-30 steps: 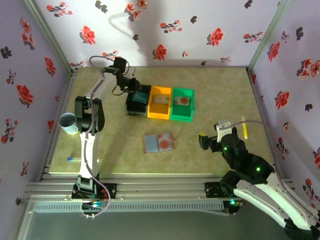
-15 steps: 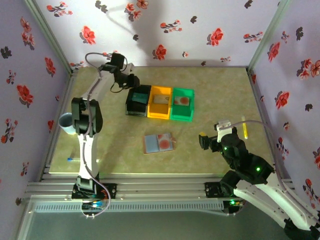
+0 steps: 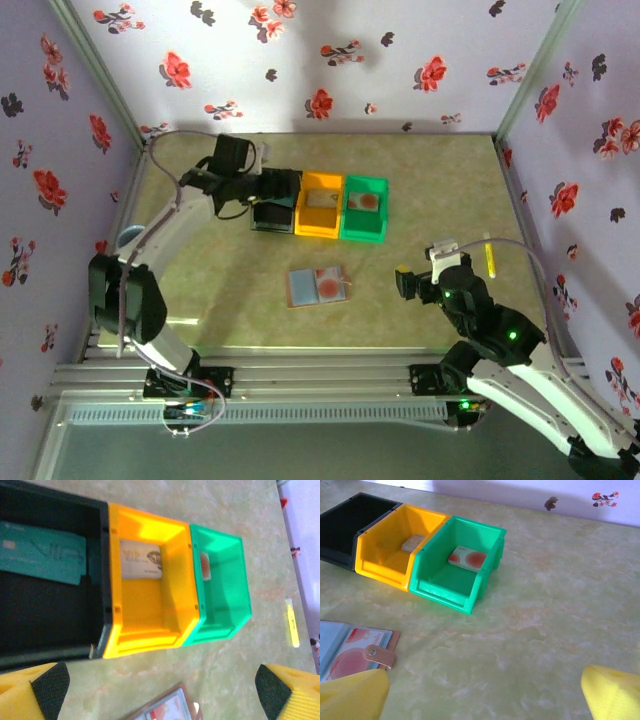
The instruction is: Take the credit cards out of the card holder
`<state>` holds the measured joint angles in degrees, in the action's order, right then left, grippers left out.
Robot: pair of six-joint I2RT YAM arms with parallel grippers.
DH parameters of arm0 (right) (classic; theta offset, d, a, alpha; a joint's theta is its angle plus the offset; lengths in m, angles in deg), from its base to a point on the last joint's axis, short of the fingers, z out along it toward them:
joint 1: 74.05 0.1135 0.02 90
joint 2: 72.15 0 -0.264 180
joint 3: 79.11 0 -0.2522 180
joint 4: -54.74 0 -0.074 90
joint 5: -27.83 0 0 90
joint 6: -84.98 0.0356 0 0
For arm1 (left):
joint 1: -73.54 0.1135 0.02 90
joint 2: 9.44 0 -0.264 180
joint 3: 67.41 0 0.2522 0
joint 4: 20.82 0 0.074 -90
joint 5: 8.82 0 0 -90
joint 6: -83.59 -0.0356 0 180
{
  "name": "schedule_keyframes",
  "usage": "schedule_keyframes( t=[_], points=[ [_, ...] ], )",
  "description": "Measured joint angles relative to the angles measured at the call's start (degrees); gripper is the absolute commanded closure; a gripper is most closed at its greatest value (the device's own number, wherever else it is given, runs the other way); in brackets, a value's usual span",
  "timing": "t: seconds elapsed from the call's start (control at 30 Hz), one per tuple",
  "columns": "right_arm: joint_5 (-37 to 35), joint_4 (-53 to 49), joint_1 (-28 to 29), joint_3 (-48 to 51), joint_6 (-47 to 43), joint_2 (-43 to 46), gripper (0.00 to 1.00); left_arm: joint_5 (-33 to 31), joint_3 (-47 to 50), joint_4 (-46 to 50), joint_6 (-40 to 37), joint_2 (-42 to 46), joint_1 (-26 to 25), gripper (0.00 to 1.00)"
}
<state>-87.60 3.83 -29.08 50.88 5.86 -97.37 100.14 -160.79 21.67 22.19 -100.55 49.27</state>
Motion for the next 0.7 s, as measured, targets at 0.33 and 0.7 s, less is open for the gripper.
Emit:
schedule_keyframes(
  t=[0.33, 0.7],
  points=[
    [0.98, 1.29, -0.26, 0.00, -0.09, -0.44, 0.01, -20.81, 9.22, -1.57, 4.33, 14.03, -14.51, 0.00],
    [1.31, 2.56, -0.26, 0.00, -0.22, -5.88, 0.01, -30.16, 22.47, -6.47, 3.41, 26.05, -17.09, 0.00]
  ],
)
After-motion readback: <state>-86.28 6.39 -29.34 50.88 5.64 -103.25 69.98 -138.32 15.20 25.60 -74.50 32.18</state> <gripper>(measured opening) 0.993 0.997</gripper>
